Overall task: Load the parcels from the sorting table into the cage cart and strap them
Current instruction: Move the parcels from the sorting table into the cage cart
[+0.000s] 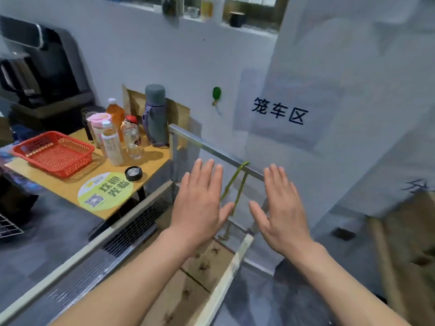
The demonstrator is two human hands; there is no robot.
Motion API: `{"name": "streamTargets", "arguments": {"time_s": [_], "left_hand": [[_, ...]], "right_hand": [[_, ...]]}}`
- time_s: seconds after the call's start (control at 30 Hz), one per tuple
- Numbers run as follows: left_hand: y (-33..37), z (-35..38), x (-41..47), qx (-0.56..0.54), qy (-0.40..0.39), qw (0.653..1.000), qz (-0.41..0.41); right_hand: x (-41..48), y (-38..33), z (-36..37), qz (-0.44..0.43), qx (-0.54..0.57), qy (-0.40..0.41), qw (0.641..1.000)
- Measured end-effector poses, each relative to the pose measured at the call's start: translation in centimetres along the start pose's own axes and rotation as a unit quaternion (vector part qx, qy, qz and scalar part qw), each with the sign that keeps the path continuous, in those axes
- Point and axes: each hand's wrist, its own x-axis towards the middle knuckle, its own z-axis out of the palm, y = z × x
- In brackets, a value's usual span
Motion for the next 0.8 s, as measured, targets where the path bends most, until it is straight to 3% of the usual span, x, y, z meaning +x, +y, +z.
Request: {"name": "streamTargets", "arguments": {"time_s": [0.37, 0.8], "left_hand": [[26.9, -1.4, 0.8, -0.106, 0.026, 0.976, 0.187], [54.9, -1.6, -7.2, -0.205, -0.017, 0.901, 0.382]], "right_hand": [[-14.9, 13.6, -21.8, 0.124, -0.171, 0.118, 0.97], [-37.6, 21.5, -40.4, 0.311, -0.316, 0.165, 0.881]]}}
